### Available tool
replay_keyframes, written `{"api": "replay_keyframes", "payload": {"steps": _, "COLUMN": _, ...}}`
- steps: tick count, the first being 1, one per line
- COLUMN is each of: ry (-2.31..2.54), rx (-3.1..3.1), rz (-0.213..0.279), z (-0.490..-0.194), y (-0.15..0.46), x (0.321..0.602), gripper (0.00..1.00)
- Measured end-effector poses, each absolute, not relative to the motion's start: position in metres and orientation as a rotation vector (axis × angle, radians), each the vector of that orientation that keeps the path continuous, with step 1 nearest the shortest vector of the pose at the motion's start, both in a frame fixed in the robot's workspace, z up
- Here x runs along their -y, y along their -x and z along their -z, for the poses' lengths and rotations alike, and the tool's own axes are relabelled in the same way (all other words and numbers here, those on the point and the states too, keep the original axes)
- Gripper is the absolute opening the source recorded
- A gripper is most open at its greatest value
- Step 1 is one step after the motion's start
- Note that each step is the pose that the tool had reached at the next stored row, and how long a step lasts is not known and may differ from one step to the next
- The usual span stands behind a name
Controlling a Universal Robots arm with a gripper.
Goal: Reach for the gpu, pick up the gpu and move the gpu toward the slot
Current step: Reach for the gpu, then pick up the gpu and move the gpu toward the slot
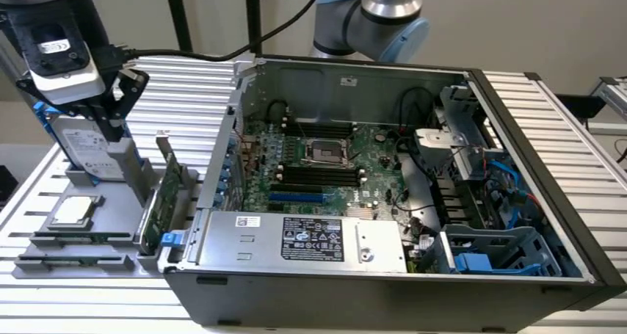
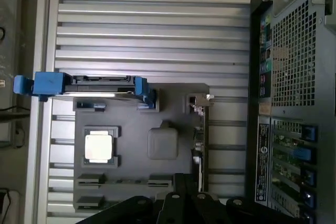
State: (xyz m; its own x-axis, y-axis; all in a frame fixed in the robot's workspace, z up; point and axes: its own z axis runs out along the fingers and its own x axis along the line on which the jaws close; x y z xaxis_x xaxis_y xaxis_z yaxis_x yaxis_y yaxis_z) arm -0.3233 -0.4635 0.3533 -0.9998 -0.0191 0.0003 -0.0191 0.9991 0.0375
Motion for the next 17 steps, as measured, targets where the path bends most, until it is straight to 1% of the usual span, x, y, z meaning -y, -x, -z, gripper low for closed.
{"api": "replay_keyframes", "payload": {"steps": 7, "ry": -0.03, "rx": 3.14, "rz": 0.056, "z": -0.349, "y": 0.3, "x": 0.47, "gripper": 0.11}}
{"api": "replay_keyframes", "payload": {"steps": 17, "ry": -0.03, "rx": 3.139, "rz": 0.056, "z": -0.349, "y": 0.3, "x": 0.47, "gripper": 0.11}}
